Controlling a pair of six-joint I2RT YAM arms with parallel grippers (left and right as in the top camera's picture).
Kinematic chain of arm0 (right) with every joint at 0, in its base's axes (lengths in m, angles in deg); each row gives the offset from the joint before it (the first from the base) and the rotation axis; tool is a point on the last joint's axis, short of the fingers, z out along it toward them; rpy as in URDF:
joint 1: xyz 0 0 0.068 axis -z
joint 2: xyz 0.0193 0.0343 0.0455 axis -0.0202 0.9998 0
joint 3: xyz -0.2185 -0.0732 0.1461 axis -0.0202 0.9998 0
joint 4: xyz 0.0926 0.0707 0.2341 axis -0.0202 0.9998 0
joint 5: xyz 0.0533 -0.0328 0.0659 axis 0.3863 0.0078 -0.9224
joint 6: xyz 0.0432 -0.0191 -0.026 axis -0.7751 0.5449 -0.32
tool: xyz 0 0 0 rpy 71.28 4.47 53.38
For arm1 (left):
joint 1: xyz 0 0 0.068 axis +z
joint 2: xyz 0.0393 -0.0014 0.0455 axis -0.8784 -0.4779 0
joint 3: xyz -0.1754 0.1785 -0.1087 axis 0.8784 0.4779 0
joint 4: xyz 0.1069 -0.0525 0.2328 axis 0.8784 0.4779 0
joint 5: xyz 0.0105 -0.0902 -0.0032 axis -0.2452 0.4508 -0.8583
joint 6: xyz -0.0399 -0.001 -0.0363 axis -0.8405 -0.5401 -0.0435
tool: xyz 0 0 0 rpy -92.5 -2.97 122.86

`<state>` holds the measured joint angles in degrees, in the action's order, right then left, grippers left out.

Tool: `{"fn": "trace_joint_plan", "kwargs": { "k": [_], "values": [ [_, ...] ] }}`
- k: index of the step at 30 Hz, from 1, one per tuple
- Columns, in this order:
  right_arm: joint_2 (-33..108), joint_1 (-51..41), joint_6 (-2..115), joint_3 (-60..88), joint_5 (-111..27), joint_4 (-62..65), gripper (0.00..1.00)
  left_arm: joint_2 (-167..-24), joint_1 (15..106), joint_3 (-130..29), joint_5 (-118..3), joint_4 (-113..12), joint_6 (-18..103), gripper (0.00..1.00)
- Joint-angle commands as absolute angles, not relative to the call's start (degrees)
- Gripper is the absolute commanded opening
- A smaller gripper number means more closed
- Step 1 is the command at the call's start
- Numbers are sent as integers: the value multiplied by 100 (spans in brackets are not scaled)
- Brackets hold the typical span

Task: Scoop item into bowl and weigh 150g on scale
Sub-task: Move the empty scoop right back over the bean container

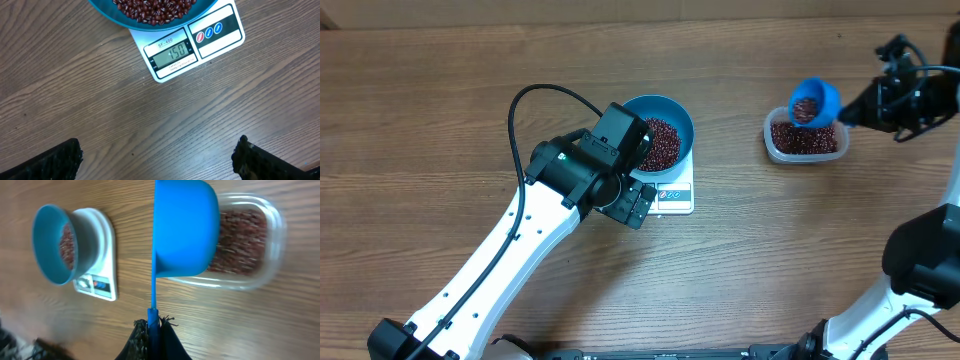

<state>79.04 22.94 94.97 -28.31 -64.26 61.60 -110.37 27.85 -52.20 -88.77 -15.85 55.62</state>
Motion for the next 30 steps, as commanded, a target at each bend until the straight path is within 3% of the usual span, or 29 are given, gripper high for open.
{"fn": "trace_joint_plan", "kwargs": {
  "k": [1, 8, 17, 30],
  "values": [
    [7603, 2228, 8832, -2976, -5578, 5974, 4, -11054, 2807, -5231, -8849, -1587, 5466, 100],
    [7603, 1629, 8126, -2976, -4107, 5821, 4, -11054, 2807, -5231, -8849, -1587, 5466, 100],
    [7603, 102, 7191, -2976, -1810, 5961, 4, -11054, 2807, -5231, -8849, -1587, 5466, 99],
    [7603, -373, 6881, -2976, -1289, 6245, 4, -11054, 2807, -5231, -8849, -1587, 5466, 99]
  ]
}}
